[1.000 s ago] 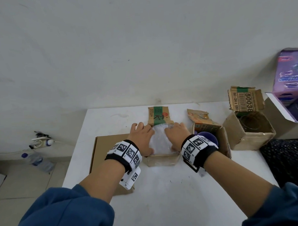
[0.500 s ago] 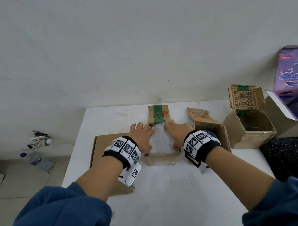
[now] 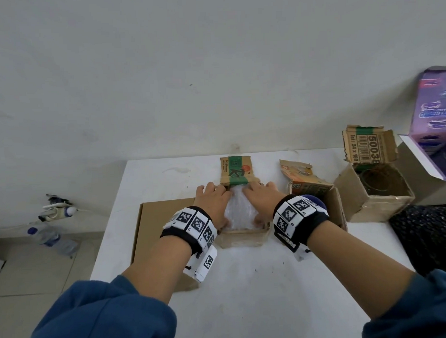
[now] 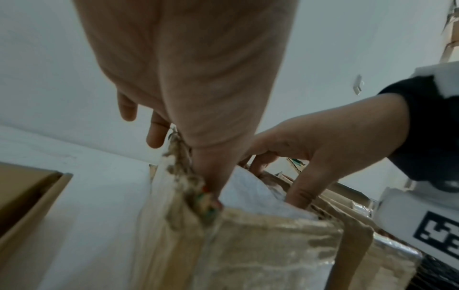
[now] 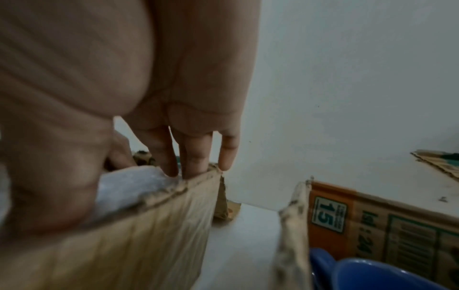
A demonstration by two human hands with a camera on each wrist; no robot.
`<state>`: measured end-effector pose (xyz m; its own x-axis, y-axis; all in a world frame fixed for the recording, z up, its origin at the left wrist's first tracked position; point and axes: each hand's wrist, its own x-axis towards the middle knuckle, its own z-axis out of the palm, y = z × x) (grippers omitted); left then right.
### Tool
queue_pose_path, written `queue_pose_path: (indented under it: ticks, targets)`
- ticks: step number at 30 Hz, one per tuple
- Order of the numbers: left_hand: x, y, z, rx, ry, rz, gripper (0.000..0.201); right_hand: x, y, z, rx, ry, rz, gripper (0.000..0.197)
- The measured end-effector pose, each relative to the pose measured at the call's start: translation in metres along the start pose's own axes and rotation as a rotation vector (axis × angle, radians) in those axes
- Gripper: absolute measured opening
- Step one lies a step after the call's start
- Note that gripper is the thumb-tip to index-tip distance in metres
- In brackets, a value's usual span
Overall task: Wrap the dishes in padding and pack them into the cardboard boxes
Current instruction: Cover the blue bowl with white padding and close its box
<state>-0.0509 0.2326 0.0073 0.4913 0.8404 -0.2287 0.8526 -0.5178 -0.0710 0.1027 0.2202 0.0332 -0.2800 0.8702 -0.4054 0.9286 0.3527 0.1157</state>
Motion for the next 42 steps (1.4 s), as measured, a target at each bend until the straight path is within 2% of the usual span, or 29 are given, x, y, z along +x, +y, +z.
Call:
queue_pose_path:
  ticks: [3, 6, 8, 10, 14, 18, 20, 23, 26, 29, 32, 34, 38, 40, 42]
  targets:
    - [-0.001, -0.003, -0.001, 0.012, -0.043, 0.022, 0.068, 0.002, 0.000, 0.003, -0.016, 0.004, 0.004, 0.070]
    - [0.001, -0.010, -0.011, -0.048, -0.190, 0.018, 0.066, 0.005, 0.001, 0.002, -0.004, -0.014, 0.005, 0.076]
    - [0.004, -0.010, -0.014, -0.034, -0.221, 0.019, 0.069, 0.004, 0.004, 0.003, 0.075, -0.029, -0.003, 0.081]
    - [0.005, -0.004, -0.013, 0.005, -0.176, 0.017, 0.072, 0.001, 0.009, 0.001, 0.161, -0.042, -0.014, 0.086]
    - [0.004, 0.007, -0.006, 0.050, -0.047, -0.010, 0.074, -0.002, 0.014, 0.001, 0.165, -0.087, -0.025, 0.095]
    - [0.004, 0.003, -0.009, 0.046, 0.074, 0.028, 0.073, -0.003, -0.002, 0.011, -0.033, 0.004, 0.011, 0.079]
    - [0.006, -0.006, -0.011, -0.232, 0.061, -0.014, 0.077, -0.004, -0.008, 0.015, -0.079, 0.051, 0.042, 0.072]
    - [0.012, -0.021, -0.015, -0.810, 0.038, -0.199, 0.079, -0.004, -0.005, 0.014, -0.015, 0.005, 0.021, 0.074]
    - [0.025, -0.030, -0.018, -1.173, -0.007, -0.389, 0.059, -0.007, 0.006, 0.006, 0.172, -0.089, -0.008, 0.076]
    - [0.034, -0.029, -0.022, -1.290, -0.032, -0.410, 0.034, -0.010, 0.010, -0.001, 0.359, -0.136, -0.009, 0.085]
    - [0.039, -0.027, -0.027, -1.444, 0.029, -0.398, 0.020, -0.007, 0.000, 0.005, 0.196, -0.090, -0.014, 0.092]
    - [0.041, -0.027, -0.027, -1.588, 0.058, -0.414, 0.014, -0.005, -0.009, 0.015, 0.079, 0.009, 0.017, 0.083]
    - [0.042, -0.026, -0.026, -1.687, 0.128, -0.437, 0.018, -0.004, -0.014, 0.025, -0.023, 0.184, 0.051, 0.070]
    - [0.041, -0.027, -0.023, -1.666, 0.144, -0.441, 0.024, -0.006, -0.009, 0.026, 0.018, 0.179, 0.032, 0.074]
    - [0.037, -0.027, -0.018, -1.626, 0.161, -0.445, 0.038, -0.011, -0.002, 0.025, 0.194, 0.140, 0.019, 0.076]
